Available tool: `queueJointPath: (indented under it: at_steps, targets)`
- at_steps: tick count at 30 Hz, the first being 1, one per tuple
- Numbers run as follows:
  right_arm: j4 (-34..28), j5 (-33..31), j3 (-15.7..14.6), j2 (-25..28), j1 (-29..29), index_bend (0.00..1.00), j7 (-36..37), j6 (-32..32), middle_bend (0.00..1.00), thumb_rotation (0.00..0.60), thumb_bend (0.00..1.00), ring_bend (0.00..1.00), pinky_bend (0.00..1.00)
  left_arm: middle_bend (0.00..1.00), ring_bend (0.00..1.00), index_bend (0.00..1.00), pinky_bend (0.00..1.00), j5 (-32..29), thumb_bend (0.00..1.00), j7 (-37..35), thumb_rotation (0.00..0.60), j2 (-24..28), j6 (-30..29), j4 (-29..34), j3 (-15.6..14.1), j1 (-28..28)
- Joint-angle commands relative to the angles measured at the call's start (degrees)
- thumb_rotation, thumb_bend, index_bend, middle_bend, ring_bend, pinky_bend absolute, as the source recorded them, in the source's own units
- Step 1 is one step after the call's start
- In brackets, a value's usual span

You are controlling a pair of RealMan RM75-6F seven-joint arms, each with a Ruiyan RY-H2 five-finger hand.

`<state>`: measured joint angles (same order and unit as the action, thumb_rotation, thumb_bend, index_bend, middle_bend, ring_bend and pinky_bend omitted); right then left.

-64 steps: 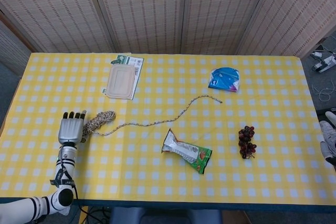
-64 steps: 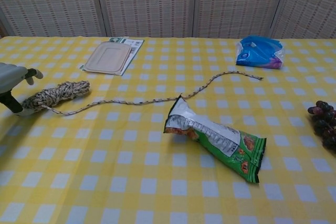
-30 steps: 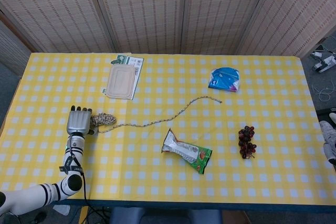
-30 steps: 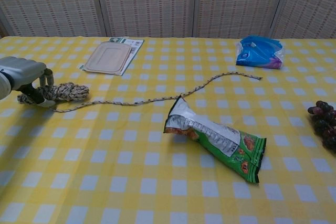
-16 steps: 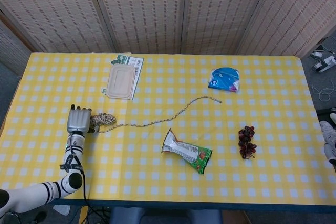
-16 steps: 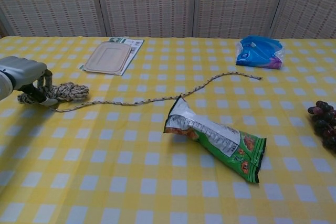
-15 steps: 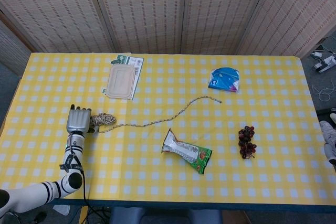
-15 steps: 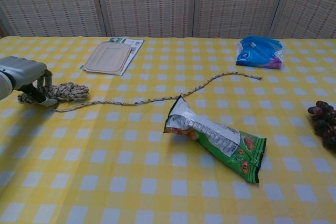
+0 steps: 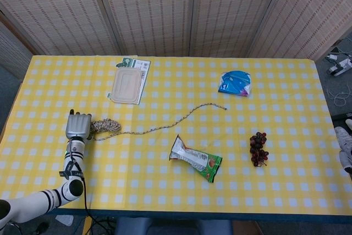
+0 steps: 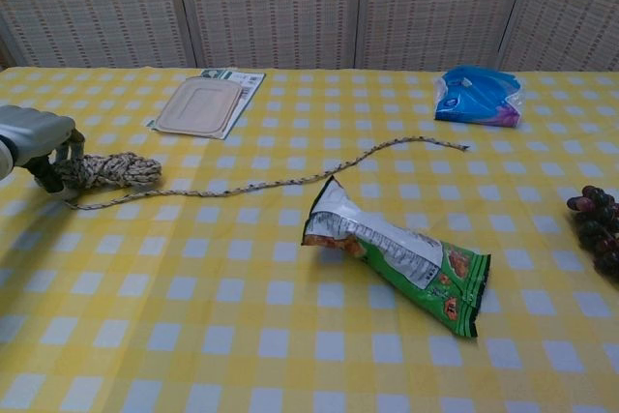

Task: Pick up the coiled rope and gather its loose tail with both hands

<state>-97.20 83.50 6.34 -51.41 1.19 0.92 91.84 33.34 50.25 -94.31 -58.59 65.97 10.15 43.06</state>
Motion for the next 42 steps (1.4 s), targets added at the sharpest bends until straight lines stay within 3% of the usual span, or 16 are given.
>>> queueJointPath:
  at_steps: [1,9,13,16,23,26,30,35,42]
  targets:
    - [-0.10,-0.02,0.02,0.01,0.01,0.15,-0.09,0.01,0.19,0.600,0.36,0.09,0.19,0.45,0.31,0.51,0.12,0.33,0.24,-0.71,0.528,-0.10,0.32,-0.40,0.15,-0.15]
    - [-0.41,-0.03,0.08,0.05,-0.09,0.15,-0.37,-0.14,0.19,0.600,0.37,0.09,0.19,0.47,0.33,0.53,0.13,0.30,0.24,-1.49,0.495,0.07,1.04,-0.45,0.68,-0.05]
    - [-0.46,-0.13,0.09,0.17,0.04,0.15,-0.32,-0.02,0.19,0.600,0.37,0.09,0.19,0.47,0.33,0.52,0.13,-0.06,0.24,-0.96,0.423,0.08,1.15,-0.17,0.77,0.24]
    - [-0.46,-0.17,0.11,0.21,0.12,0.15,-0.19,0.06,0.19,0.600,0.37,0.09,0.19,0.47,0.33,0.52,0.13,-0.59,0.24,-0.61,0.403,0.17,1.16,0.45,1.03,0.50]
    - [-0.28,-0.37,0.04,0.21,0.29,0.15,0.05,0.01,0.19,0.600,0.36,0.09,0.19,0.47,0.34,0.53,0.14,-1.23,0.24,0.38,0.401,-0.45,1.13,-0.03,1.17,1.31]
    - [-0.27,-0.46,0.07,0.26,0.34,0.15,0.14,0.02,0.19,0.600,0.36,0.09,0.19,0.52,0.37,0.56,0.16,-1.06,0.24,-0.16,0.425,-0.97,1.33,-1.17,1.31,1.45]
    - [-0.26,-0.51,0.11,0.23,0.25,0.15,0.16,-0.16,0.19,0.600,0.37,0.09,0.19,0.59,0.42,0.62,0.19,0.73,0.24,-3.07,0.488,-1.23,1.46,-2.48,1.56,0.94]
    - [-0.49,-0.31,0.27,0.24,0.04,0.15,0.00,-0.16,0.19,0.600,0.37,0.09,0.19,0.65,0.47,0.66,0.23,3.29,0.25,-7.96,0.422,-0.62,2.23,-2.64,2.07,-0.09]
    - [-1.23,0.09,0.29,0.43,-0.03,0.15,-0.63,0.05,0.19,0.600,0.36,0.09,0.19,0.70,0.52,0.71,0.27,6.91,0.26,-15.47,0.398,-0.04,3.44,-3.10,3.06,-1.43]
